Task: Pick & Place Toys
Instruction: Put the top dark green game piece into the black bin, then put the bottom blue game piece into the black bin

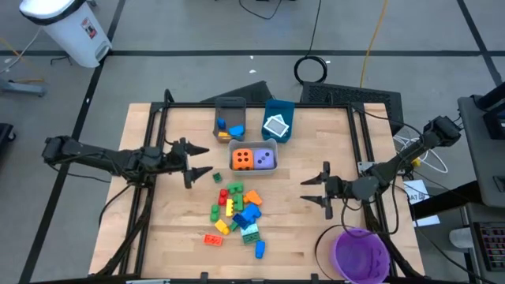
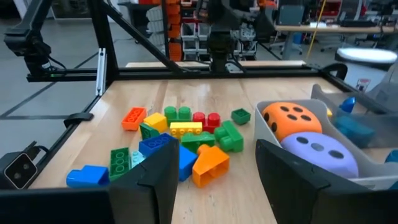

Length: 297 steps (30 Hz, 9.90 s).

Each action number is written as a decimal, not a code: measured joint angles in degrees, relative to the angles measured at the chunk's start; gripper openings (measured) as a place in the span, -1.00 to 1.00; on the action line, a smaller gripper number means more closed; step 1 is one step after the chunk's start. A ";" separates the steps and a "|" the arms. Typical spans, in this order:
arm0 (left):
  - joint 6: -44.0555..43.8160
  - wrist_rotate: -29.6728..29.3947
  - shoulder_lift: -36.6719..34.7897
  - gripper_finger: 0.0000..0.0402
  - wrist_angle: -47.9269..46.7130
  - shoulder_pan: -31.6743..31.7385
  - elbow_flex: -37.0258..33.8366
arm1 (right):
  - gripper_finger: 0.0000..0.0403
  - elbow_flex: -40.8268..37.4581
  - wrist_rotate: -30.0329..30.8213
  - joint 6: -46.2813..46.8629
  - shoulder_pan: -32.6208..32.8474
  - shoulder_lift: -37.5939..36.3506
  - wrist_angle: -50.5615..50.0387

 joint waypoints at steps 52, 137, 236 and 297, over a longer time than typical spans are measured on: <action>-12.28 -4.05 30.07 0.82 0.29 -2.32 -0.15 | -0.13 0.02 -15.82 -23.87 -14.37 0.07 17.01; 10.86 -8.19 39.69 -0.24 10.97 29.97 18.92 | -0.28 0.04 -27.00 -18.34 -29.49 0.33 17.38; -32.86 9.41 12.44 0.87 9.98 11.72 0.11 | 0.13 33.83 -21.12 -0.39 -2.83 55.90 -5.86; -17.49 -7.93 12.44 0.86 12.53 11.82 0.14 | -0.46 33.83 -20.70 -11.57 -8.28 44.85 -5.46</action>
